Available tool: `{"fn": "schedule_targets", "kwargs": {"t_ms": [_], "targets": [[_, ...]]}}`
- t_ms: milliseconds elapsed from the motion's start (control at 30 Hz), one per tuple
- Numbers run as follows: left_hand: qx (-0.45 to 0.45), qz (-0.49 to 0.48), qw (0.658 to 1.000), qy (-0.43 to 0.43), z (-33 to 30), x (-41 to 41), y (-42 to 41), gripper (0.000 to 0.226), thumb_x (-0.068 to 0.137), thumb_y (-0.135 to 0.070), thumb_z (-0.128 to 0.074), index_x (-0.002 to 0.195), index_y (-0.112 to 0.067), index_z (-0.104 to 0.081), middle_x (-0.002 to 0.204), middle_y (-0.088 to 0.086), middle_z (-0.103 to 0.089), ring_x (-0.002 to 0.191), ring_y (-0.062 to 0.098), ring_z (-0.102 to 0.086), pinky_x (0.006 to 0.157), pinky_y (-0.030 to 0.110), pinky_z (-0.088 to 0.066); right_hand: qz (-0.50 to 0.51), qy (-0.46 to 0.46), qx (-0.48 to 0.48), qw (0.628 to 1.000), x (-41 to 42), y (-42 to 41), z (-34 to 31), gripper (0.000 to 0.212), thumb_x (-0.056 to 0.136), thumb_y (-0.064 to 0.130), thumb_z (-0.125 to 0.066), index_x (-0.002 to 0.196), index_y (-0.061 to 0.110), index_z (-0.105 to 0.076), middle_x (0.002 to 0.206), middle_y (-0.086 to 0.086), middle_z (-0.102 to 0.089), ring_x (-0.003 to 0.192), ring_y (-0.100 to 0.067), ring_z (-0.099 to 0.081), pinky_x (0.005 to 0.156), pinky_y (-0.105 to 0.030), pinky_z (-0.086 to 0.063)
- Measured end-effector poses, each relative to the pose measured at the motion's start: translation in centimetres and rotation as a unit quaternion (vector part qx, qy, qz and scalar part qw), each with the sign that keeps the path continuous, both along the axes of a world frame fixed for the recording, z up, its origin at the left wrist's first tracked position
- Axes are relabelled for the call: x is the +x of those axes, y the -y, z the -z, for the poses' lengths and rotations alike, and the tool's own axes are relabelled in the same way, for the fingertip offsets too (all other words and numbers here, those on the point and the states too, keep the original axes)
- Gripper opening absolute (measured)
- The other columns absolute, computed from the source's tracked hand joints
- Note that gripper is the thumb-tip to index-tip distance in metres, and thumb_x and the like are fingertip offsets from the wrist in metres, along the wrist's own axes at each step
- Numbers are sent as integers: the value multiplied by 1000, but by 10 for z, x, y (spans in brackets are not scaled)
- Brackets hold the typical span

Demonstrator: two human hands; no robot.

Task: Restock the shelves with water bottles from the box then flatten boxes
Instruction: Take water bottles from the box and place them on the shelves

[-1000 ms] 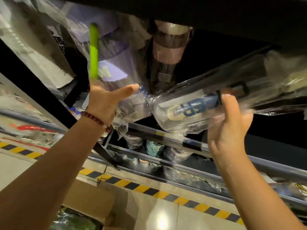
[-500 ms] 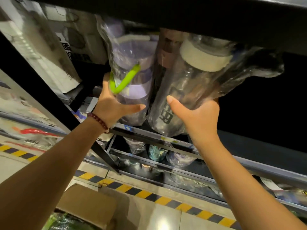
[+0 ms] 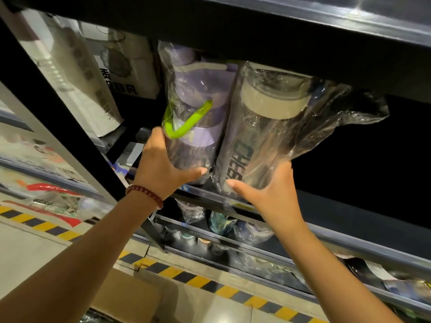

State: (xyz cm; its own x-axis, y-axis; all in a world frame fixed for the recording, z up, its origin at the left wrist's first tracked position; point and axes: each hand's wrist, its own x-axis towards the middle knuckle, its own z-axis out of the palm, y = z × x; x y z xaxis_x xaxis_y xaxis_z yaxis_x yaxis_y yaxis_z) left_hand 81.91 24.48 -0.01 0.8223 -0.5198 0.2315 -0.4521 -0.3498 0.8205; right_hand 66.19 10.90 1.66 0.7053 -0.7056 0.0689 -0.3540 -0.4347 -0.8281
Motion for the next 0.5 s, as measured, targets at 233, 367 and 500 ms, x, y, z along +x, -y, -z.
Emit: {"fn": "schedule_targets", "kwargs": {"t_ms": [233, 367, 500], "targets": [[82, -8, 997, 11, -3, 7, -1, 68, 58, -27, -88, 103, -18, -38, 84, -15, -45, 86, 9, -48, 69, 10, -38, 18, -16, -21, 999, 5, -4, 12, 52, 70, 37, -82, 99, 19, -42, 104, -3, -54, 90, -13, -51, 64, -17, -34], [115, 3, 993, 26, -6, 20, -5, 89, 56, -29, -89, 127, -4, -42, 96, -1, -51, 94, 19, -55, 84, 21, -44, 22, -22, -30, 999, 16, -7, 12, 47, 71, 39, -81, 93, 20, -44, 101, -5, -57, 90, -17, -55, 69, -21, -39], [132, -33, 991, -1, -3, 30, -10, 84, 57, -32, -87, 122, 4, -48, 116, 14, -56, 111, 24, -53, 91, 19, -38, 38, -24, -41, 998, 25, -11, 15, 48, 69, 43, -81, 94, 19, -48, 100, -6, -60, 93, -21, -57, 76, -30, -47]]}}
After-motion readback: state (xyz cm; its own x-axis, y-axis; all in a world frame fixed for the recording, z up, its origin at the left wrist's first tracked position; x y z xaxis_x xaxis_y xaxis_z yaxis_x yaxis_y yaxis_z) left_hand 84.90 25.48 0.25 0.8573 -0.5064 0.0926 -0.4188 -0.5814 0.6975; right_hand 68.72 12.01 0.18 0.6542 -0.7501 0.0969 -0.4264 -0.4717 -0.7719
